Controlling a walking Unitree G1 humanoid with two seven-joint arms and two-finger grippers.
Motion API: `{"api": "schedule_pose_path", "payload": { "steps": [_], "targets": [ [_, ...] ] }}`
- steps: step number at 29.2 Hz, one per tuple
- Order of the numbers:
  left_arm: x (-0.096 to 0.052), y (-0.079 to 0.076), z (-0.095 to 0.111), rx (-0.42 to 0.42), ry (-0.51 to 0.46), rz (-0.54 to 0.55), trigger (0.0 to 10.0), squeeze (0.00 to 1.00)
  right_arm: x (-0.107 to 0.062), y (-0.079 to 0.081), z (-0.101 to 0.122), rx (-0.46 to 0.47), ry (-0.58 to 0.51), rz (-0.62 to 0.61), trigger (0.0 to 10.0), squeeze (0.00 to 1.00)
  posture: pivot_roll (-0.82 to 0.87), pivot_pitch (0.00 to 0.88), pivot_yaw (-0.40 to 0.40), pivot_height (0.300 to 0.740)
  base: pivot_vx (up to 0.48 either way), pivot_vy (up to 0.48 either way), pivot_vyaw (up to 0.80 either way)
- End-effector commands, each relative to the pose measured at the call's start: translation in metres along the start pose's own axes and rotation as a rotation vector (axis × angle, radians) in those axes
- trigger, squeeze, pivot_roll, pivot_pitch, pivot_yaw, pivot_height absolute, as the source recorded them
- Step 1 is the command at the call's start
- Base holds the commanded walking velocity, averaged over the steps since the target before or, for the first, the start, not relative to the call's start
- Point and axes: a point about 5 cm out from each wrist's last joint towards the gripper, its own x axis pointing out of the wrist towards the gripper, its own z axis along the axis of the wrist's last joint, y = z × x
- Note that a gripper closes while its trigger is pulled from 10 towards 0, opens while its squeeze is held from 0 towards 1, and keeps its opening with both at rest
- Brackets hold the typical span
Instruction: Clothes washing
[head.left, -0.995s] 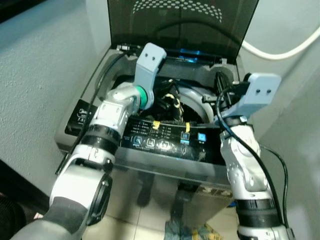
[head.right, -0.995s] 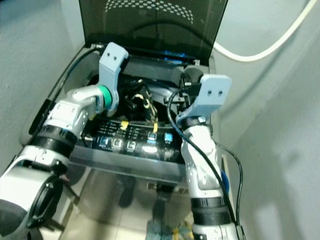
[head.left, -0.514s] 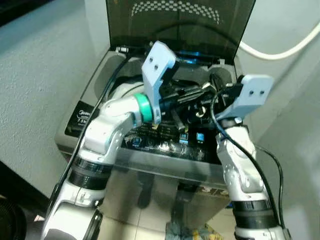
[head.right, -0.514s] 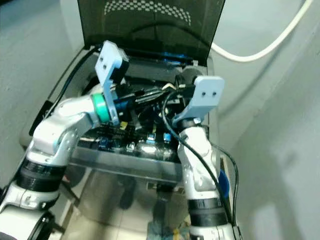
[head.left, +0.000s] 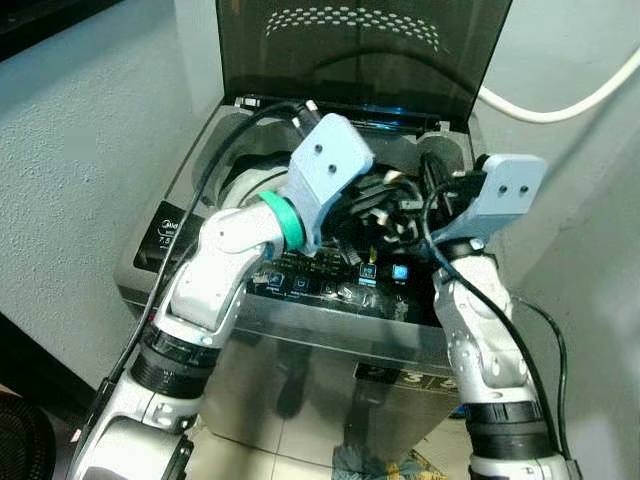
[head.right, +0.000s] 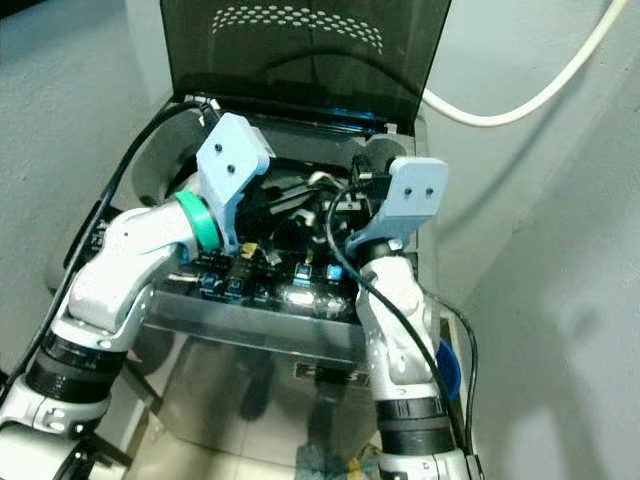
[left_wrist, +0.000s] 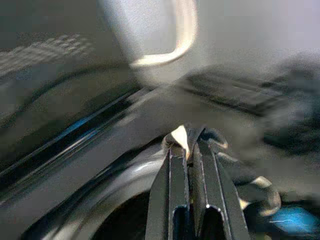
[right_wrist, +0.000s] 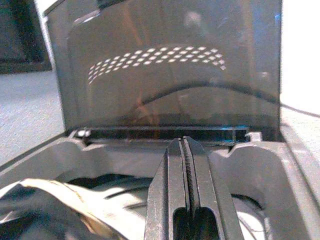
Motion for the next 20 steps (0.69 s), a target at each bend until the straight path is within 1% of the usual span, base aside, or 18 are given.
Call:
{"api": "schedule_pose_path", "payload": {
  "steps": [1,2,3,4,5,6,7,8,11,13,14,15,17,18,19,20],
  "targets": [
    [0.0,0.017,0.005,0.031,-0.007,0.127,10.0,0.0,0.0,0.0,0.001,-0.004,-0.007,-0.001,10.0,0.0,0.15,0.067,0.063,0.74,0.0,0.0,0.0],
    [-0.002,0.028,0.007,0.049,-0.009,0.21,10.0,0.0,0.0,0.0,0.001,-0.005,-0.007,-0.001,10.0,0.0,0.15,0.067,0.063,0.74,0.0,0.0,0.0],
    [-0.002,0.028,0.007,0.049,-0.009,0.21,10.0,0.0,0.0,0.0,0.001,-0.005,-0.007,-0.001,10.0,0.0,0.15,0.067,0.063,0.74,0.0,0.0,0.0],
    [-0.003,0.036,0.01,0.057,-0.032,0.258,10.0,0.0,0.0,-0.001,0.001,-0.007,-0.007,-0.001,10.0,0.0,0.15,0.067,0.061,0.74,0.0,0.0,0.0],
    [-0.003,0.036,0.01,0.057,-0.032,0.258,10.0,0.0,0.0,-0.001,0.001,-0.007,-0.007,-0.001,10.0,0.0,0.15,0.067,0.061,0.74,0.0,0.0,0.0],
    [-0.005,0.04,0.015,0.034,-0.072,0.264,10.0,0.0,0.0,-0.001,0.001,-0.008,-0.007,0.0,10.0,0.0,0.15,0.067,0.061,0.74,0.0,0.0,0.0],
    [-0.005,0.042,0.021,0.015,-0.114,0.246,10.0,0.0,0.0,-0.001,0.0,-0.009,-0.003,0.009,10.0,0.0,0.14,0.068,0.059,0.74,0.0,0.0,0.0],
    [-0.005,0.041,0.027,-0.009,-0.155,0.213,10.0,0.0,-0.001,0.002,-0.001,-0.012,0.006,0.051,10.0,0.0,0.14,0.068,0.059,0.74,0.0,0.0,0.0],
    [-0.004,0.039,0.03,-0.023,-0.178,0.19,10.0,0.0,-0.001,0.004,-0.001,-0.014,0.013,0.082,10.0,0.0,0.14,0.068,0.059,0.74,0.0,0.0,0.0],
    [0.0,0.037,0.038,-0.042,-0.219,0.154,10.0,0.0,-0.005,0.013,-0.003,-0.039,0.027,0.199,10.0,0.0,0.14,0.071,0.065,0.74,0.0,0.0,0.0],
    [0.002,0.036,0.042,-0.052,-0.235,0.142,10.0,0.0,-0.007,0.017,-0.003,-0.049,0.028,0.238,10.0,0.0,0.14,0.072,0.066,0.74,0.0,0.0,0.0],
    [0.002,0.036,0.042,-0.052,-0.235,0.142,10.0,0.0,-0.007,0.017,-0.003,-0.049,0.028,0.238,10.0,0.0,0.14,0.072,0.066,0.74,0.0,0.0,0.0],
    [0.008,0.037,0.05,-0.084,-0.266,0.136,10.0,0.0,-0.011,0.026,-0.004,-0.077,0.021,0.31,10.0,0.0,0.14,0.073,0.073,0.74,0.0,0.0,0.0],
    [0.008,0.037,0.05,-0.084,-0.266,0.136,10.0,0.0,-0.011,0.026,-0.004,-0.077,0.021,0.31,10.0,0.0,0.14,0.073,0.073,0.74,0.0,0.0,0.0],
    [0.01,0.038,0.053,-0.093,-0.277,0.137,10.0,0.0,-0.012,0.029,-0.004,-0.084,0.018,0.334,10.0,0.0,0.14,0.073,0.073,0.74,0.0,0.0,0.0],
    [0.013,0.039,0.056,-0.107,-0.286,0.138,10.0,0.0,-0.015,0.036,-0.003,-0.083,0.005,0.371,10.0,0.0,0.14,0.074,0.078,0.74,0.0,0.0,0.0]
  ]
}}
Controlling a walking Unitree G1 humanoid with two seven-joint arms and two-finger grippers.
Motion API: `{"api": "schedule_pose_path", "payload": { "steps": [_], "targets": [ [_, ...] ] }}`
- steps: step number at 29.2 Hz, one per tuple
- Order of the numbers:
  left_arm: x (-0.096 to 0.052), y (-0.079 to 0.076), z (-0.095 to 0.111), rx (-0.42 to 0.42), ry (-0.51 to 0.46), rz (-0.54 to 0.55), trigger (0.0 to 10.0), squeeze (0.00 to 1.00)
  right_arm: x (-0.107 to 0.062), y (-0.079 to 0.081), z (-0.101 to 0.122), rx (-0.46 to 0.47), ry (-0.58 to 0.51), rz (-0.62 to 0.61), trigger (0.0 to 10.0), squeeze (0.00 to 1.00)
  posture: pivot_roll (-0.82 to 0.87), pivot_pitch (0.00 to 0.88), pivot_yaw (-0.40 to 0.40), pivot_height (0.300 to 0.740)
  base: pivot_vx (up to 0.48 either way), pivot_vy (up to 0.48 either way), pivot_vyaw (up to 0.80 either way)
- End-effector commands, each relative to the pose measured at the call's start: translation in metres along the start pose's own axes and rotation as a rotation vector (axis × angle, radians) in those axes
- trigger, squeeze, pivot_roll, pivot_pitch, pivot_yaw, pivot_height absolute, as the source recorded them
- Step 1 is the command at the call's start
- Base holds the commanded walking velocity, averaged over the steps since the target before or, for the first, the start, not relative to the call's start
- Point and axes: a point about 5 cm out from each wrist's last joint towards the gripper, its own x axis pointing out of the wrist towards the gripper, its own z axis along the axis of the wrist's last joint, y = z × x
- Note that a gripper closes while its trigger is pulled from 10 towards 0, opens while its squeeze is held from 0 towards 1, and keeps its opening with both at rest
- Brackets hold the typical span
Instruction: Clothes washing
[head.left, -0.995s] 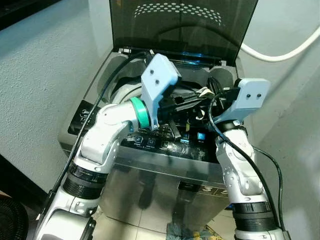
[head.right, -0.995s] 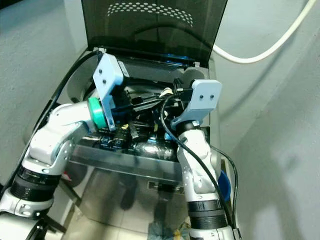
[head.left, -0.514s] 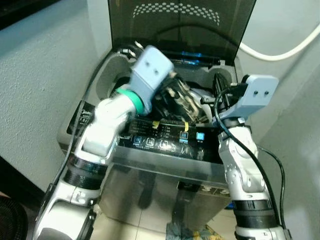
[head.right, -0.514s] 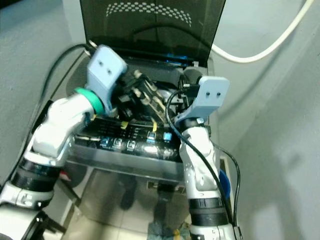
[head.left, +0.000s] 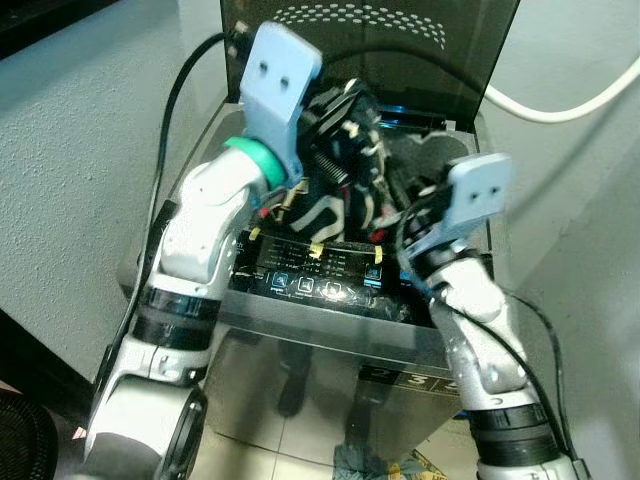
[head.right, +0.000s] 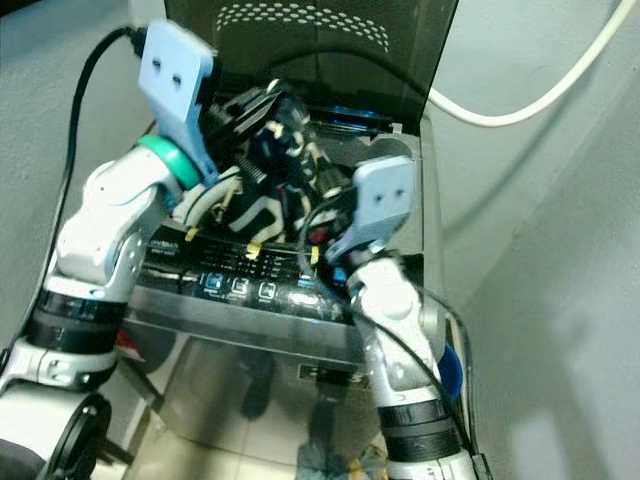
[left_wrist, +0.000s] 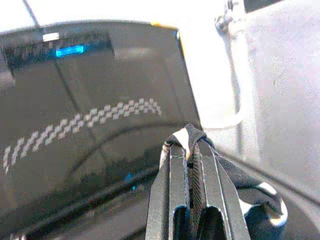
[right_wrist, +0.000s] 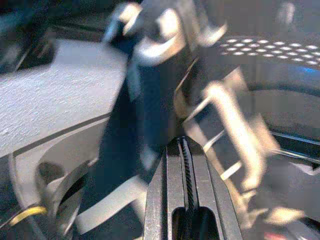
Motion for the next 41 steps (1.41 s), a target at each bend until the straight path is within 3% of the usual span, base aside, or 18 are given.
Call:
{"api": "schedule_pose_path", "payload": {
  "steps": [1,7,8,12,16,19,20,25,31,41],
  "targets": [
    [0.004,0.002,0.006,-0.023,-0.037,0.006,10.0,0.0,-0.002,0.006,0.004,-0.015,-0.028,0.038,10.0,0.0,0.14,0.074,0.078,0.74,0.0,0.0,0.0],
    [0.013,0.005,0.01,-0.077,-0.049,0.01,10.0,0.0,0.0,0.021,0.009,-0.015,-0.07,0.07,10.0,0.0,0.14,0.077,0.094,0.74,0.0,0.0,0.0],
    [0.015,0.005,0.01,-0.083,-0.05,0.008,10.0,0.0,0.001,0.022,0.009,-0.021,-0.073,0.07,10.0,1.0,0.14,0.079,0.098,0.74,0.0,0.0,0.0],
    [0.017,0.003,0.01,-0.09,-0.05,-0.009,10.0,0.0,0.001,0.022,0.01,-0.066,-0.075,0.094,10.0,1.0,0.14,0.084,0.108,0.74,0.0,0.0,0.0],
    [0.019,0.003,0.01,-0.099,-0.05,-0.017,10.0,0.0,-0.006,0.028,0.005,-0.096,-0.032,0.212,10.0,1.0,0.13,0.087,0.111,0.74,0.0,0.0,0.0],
    [0.02,0.003,0.01,-0.106,-0.05,-0.02,10.0,0.0,-0.006,0.029,0.003,-0.105,-0.025,0.207,10.0,1.0,0.13,0.087,0.111,0.74,0.0,0.0,0.0],
    [0.02,0.002,0.01,-0.111,-0.051,-0.021,10.0,0.0,-0.006,0.029,0.002,-0.111,-0.024,0.193,10.0,0.0,0.13,0.087,0.111,0.74,0.0,0.0,0.0],
    [0.02,-0.004,0.006,-0.152,-0.043,-0.03,10.0,0.0,0.009,0.029,0.001,-0.139,-0.061,0.038,10.0,0.0,0.14,0.091,0.113,0.74,0.0,0.0,0.0],
    [0.017,-0.01,0.003,-0.208,-0.037,-0.028,10.0,0.0,0.013,0.035,-0.002,-0.142,-0.063,0.009,10.0,0.0,0.14,0.092,0.111,0.74,0.0,0.0,0.0],
    [-0.003,-0.043,0.011,-0.345,-0.041,-0.093,10.0,0.0,0.014,0.044,-0.01,-0.166,-0.047,-0.027,10.0,0.0,0.16,0.096,0.104,0.74,0.0,0.0,0.0]
  ]
}}
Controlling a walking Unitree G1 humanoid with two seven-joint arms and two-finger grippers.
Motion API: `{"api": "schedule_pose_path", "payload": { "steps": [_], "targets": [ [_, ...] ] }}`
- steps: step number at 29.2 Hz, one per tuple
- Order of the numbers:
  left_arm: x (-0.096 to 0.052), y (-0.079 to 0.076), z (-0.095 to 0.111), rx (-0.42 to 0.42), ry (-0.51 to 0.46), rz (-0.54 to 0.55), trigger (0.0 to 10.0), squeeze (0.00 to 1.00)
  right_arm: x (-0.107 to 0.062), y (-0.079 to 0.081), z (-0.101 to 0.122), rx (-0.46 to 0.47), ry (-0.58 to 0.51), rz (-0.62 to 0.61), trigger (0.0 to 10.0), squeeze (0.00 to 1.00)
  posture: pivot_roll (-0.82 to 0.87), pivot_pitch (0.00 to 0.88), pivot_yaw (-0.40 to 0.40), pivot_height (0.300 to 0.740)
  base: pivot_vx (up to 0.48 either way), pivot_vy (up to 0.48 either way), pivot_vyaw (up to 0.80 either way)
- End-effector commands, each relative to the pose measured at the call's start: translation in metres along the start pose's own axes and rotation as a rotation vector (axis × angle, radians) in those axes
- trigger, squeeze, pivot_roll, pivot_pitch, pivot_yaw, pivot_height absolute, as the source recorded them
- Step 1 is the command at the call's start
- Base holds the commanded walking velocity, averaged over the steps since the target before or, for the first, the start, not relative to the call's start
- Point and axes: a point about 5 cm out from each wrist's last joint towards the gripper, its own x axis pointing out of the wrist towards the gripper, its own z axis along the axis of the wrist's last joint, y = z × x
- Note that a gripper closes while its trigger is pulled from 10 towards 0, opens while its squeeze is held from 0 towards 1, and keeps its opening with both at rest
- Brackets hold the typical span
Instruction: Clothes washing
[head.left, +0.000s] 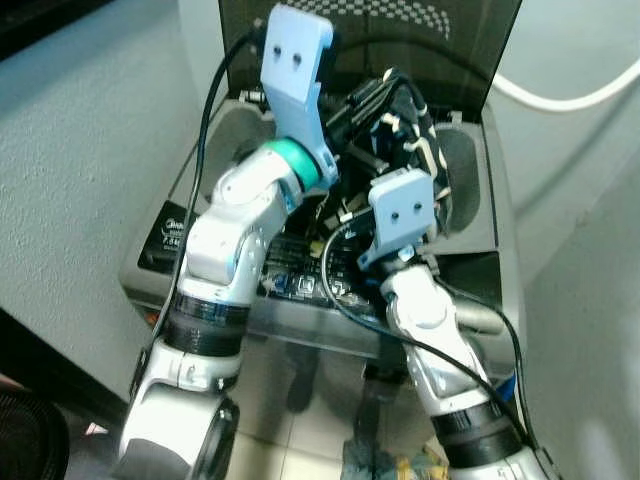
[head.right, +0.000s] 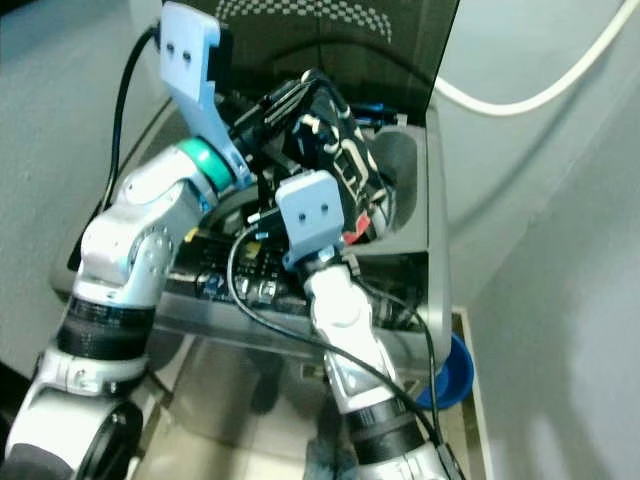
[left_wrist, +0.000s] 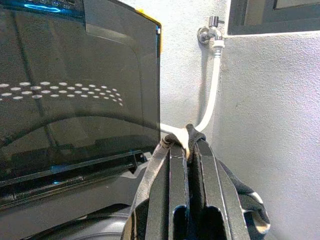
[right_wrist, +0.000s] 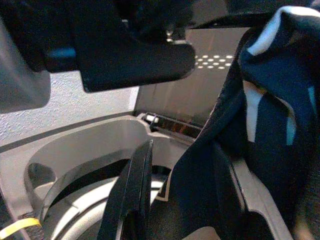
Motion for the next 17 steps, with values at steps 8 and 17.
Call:
{"api": "schedule_pose_path", "payload": {
  "steps": [8,17],
  "targets": [
    [-0.009,-0.024,0.01,-0.042,-0.018,-0.107,10.0,0.0,0.0,0.014,-0.01,0.012,0.027,0.034,5.9,0.0,0.16,0.097,0.103,0.74,0.0,0.0,0.0],
    [-0.013,-0.015,0.014,-0.006,-0.012,-0.038,10.0,0.0,0.001,0.004,-0.019,-0.021,0.07,-0.013,0.0,0.0,0.17,0.098,0.096,0.74,0.0,0.0,0.0]
  ]
}}
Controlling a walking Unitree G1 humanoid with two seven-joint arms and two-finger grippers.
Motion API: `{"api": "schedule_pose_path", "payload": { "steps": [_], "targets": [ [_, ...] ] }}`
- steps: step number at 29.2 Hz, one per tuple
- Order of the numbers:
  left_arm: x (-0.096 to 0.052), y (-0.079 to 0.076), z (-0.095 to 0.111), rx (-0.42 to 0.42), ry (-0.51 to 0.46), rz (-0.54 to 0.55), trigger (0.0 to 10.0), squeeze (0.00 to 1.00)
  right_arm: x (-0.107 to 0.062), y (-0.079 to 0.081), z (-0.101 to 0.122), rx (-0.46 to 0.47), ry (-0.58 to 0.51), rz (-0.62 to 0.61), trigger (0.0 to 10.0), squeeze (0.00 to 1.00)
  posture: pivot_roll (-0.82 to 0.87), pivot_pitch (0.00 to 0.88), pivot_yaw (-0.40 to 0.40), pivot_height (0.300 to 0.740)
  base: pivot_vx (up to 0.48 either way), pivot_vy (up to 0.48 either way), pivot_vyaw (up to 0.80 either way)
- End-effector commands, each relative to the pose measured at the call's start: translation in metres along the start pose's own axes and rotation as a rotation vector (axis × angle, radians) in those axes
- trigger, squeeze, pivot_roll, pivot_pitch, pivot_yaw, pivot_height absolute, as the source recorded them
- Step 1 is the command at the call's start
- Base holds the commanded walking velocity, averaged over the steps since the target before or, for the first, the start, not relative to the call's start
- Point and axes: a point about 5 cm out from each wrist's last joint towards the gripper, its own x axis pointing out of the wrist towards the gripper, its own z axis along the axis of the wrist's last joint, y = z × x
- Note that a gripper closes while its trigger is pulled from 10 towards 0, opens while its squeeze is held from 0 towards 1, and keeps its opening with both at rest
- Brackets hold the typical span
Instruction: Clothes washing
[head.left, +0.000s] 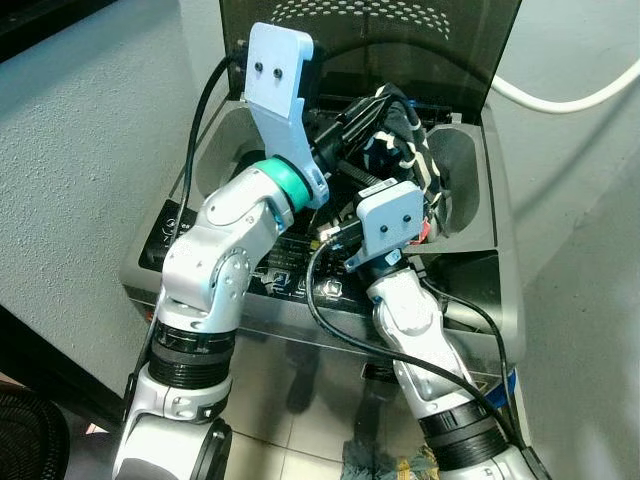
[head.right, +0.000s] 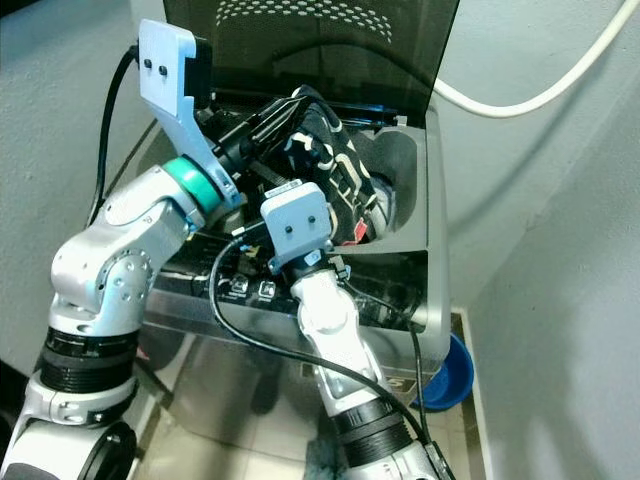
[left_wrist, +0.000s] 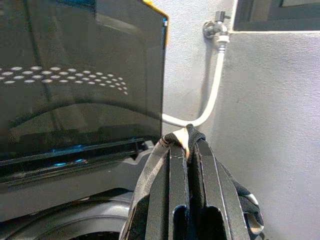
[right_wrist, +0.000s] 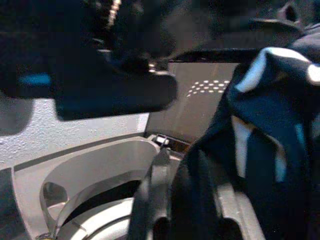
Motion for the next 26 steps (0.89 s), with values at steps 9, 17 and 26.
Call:
{"api": "schedule_pose_path", "payload": {
  "steps": [9,17,26],
  "targets": [
    [-0.006,-0.015,0.018,0.123,-0.049,-0.014,10.0,0.0,-0.004,-0.027,-0.04,-0.191,0.246,-0.151,0.0,0.0,0.17,0.095,0.097,0.74,0.0,0.0,0.0],
    [-0.022,-0.011,0.004,0.066,0.027,0.004,10.0,1.0,0.001,-0.039,-0.038,-0.204,0.227,-0.21,0.0,0.0,0.18,0.095,0.095,0.74,0.0,0.0,0.0],
    [-0.022,-0.01,0.005,0.094,0.039,0.012,10.0,1.0,0.001,-0.037,-0.037,-0.208,0.217,-0.221,0.0,0.0,0.18,0.097,0.104,0.74,0.0,0.0,0.0]
  ]
}}
